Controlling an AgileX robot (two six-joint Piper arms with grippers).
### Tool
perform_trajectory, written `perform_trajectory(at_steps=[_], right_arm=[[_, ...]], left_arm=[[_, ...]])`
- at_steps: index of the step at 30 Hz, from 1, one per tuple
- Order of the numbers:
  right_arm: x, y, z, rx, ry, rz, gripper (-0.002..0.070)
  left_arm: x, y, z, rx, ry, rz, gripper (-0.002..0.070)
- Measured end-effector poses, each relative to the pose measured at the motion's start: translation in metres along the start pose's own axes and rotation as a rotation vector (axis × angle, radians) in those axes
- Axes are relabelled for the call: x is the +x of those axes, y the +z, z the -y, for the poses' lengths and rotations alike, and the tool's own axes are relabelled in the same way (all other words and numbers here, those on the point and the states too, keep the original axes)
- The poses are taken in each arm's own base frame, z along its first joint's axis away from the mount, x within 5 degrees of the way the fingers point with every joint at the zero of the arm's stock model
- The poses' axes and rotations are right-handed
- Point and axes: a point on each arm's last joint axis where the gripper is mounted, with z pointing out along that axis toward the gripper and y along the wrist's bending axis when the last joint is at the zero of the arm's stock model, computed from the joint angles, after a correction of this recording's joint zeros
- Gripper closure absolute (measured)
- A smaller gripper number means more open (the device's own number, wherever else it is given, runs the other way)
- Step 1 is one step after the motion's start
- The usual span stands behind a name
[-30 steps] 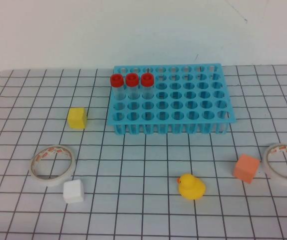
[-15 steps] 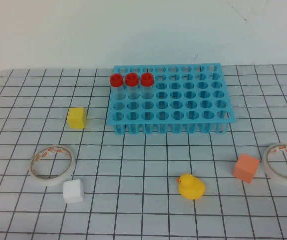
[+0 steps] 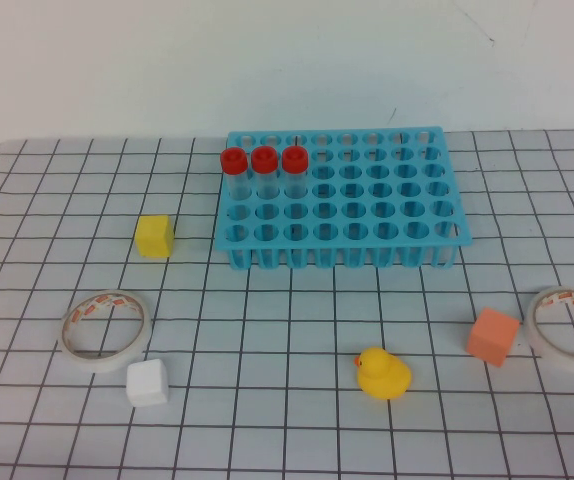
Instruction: Place the test tubes
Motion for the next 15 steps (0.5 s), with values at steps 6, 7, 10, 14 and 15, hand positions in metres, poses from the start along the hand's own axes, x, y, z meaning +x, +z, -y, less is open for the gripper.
perform_trajectory(at_steps=[6,7,10,14,15], right_arm=[[0.0000,0.0000,0.0001,0.001,-0.001,0.000,0.0678],[0.0000,0.0000,0.0001,0.001,-0.001,0.000,0.0678],[0.0000,0.0000,0.0001,0.001,-0.001,0.000,0.0678],[0.0007,-0.0003,0.0046,0.056,0.022,-0.008,0.0678],[0.0003,-0.0004,0.0063,0.077,0.032,-0.004,0.0678]], left_arm=[[0.0000,0.0000,0.0000,0.000,0.000,0.000,0.0676],[0.0000,0.0000,0.0000,0.000,0.000,0.000,0.0676],[0.0000,0.0000,0.0000,0.000,0.000,0.000,0.0676],[0.0000,0.0000,0.0000,0.000,0.000,0.000,0.0676],[0.0000,0.0000,0.0000,0.000,0.000,0.000,0.0676]])
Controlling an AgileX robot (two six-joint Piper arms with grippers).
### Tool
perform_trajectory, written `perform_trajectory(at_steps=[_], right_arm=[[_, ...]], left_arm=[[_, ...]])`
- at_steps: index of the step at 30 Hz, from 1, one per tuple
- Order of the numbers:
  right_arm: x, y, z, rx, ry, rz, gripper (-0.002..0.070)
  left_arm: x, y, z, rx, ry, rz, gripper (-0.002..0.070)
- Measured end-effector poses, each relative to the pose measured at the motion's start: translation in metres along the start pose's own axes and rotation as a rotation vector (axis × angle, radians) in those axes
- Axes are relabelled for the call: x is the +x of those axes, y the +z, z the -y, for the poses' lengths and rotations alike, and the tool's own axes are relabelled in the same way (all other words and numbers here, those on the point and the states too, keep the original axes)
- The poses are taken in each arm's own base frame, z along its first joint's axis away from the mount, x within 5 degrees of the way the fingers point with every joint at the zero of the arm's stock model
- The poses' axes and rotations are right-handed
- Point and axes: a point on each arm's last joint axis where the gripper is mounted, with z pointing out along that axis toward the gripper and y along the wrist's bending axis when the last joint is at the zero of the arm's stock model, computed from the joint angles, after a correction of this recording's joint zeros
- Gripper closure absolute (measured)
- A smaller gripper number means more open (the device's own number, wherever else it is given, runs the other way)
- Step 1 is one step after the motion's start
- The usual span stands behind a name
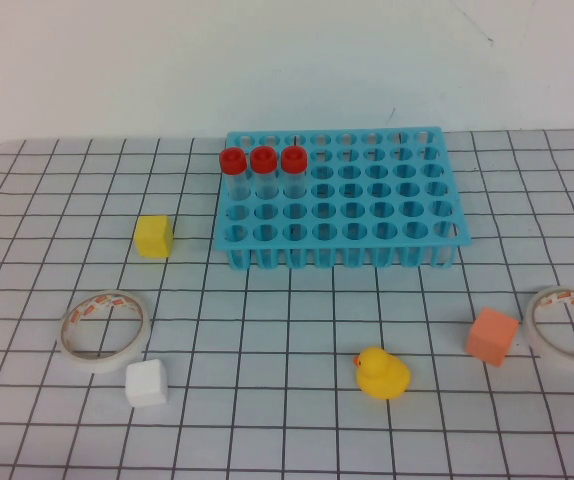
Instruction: Place the test tubes
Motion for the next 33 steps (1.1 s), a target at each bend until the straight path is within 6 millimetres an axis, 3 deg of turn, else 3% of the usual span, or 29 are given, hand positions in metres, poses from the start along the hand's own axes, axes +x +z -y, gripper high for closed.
perform_trajectory(at_steps=[13,19,24,33], right_arm=[[-0.001,-0.003,0.041,0.568,0.132,0.275,0.0678],[0.009,-0.012,0.051,0.765,0.155,0.251,0.0678],[0.011,-0.020,0.052,0.847,0.159,0.250,0.0678],[0.009,-0.020,0.048,0.818,0.133,0.265,0.0678]], left_arm=[[0.000,0.000,0.000,0.000,0.000,0.000,0.0676],[0.000,0.000,0.000,0.000,0.000,0.000,0.0676],[0.000,0.000,0.000,0.000,0.000,0.000,0.0676],[0.000,0.000,0.000,0.000,0.000,-0.001,0.0676]])
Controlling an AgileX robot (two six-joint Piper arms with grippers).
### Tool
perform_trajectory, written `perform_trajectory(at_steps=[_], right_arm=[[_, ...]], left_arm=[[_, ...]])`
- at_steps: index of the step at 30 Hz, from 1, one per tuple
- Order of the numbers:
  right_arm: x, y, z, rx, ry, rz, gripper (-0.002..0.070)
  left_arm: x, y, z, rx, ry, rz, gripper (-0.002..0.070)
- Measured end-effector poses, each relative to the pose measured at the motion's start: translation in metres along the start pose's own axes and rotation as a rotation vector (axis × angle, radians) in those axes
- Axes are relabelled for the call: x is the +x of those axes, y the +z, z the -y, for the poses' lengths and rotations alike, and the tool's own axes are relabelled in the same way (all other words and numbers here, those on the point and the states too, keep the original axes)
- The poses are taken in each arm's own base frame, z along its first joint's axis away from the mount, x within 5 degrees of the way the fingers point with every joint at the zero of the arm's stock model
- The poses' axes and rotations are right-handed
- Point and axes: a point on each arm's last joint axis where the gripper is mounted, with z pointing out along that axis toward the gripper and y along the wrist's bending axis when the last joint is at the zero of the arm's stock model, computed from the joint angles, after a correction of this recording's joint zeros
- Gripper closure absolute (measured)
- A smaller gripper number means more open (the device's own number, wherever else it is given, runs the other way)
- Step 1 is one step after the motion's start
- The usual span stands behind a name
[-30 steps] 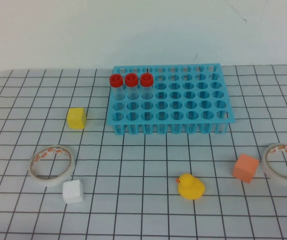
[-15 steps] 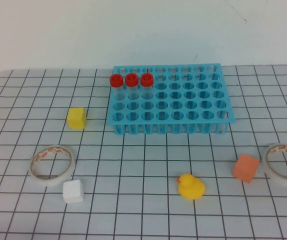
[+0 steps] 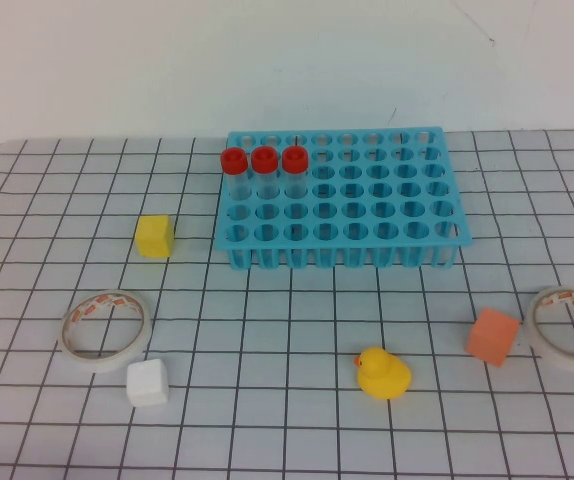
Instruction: Place the test tubes
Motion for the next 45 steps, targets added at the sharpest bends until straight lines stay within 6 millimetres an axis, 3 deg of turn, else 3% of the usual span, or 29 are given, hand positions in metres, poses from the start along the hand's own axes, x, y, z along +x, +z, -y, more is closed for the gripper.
perform_trajectory(at_steps=[5,10,16,19,25,45], right_arm=[[0.002,-0.012,0.000,0.003,-0.053,0.010,0.0678],[0.036,-0.020,-0.010,-0.007,-0.046,-0.030,0.0678],[0.096,-0.030,-0.022,0.018,0.008,-0.169,0.0678],[0.109,-0.033,-0.025,0.021,0.038,-0.264,0.0678],[0.120,-0.038,-0.028,-0.002,0.080,-0.404,0.0678],[0.121,-0.038,-0.028,0.024,0.187,-0.418,0.0678]], left_arm=[[0.000,0.000,0.000,0.000,0.000,0.000,0.0676],[0.000,0.000,0.000,0.000,0.000,0.000,0.0676],[0.000,0.000,0.000,0.000,0.000,0.000,0.0676],[0.000,0.000,0.000,0.000,0.000,-0.001,0.0676],[0.000,0.000,0.000,0.000,0.002,-0.002,0.0676],[0.000,0.000,0.000,0.000,0.002,-0.005,0.0676]])
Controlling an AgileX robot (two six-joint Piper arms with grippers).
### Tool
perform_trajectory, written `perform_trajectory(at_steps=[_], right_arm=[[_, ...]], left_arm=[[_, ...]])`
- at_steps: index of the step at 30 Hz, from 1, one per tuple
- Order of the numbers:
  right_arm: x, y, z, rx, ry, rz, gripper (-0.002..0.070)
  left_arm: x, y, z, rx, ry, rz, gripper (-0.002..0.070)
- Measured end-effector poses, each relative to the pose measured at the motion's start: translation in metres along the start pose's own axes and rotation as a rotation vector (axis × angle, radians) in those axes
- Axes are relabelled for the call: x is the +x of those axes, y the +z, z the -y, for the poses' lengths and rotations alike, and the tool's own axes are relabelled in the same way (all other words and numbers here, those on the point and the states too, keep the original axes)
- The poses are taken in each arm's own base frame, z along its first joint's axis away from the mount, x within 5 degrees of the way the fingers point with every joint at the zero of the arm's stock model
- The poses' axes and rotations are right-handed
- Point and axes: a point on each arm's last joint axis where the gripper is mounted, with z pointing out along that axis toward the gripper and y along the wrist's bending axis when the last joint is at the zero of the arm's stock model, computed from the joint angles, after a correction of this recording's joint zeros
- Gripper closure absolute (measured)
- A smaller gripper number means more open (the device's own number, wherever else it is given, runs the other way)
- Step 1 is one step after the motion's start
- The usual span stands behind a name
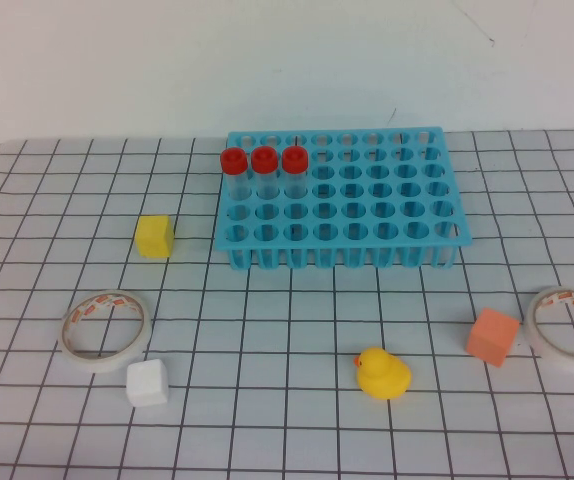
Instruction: Place the test tubes
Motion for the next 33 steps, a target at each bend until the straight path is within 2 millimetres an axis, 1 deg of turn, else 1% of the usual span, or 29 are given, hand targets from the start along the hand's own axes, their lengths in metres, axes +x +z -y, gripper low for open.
perform_trajectory(at_steps=[33], right_arm=[[0.0004,-0.0005,0.0002,0.000,0.003,-0.014,0.0678]], left_arm=[[0.0000,0.0000,0.0000,0.000,0.000,0.000,0.0676]])
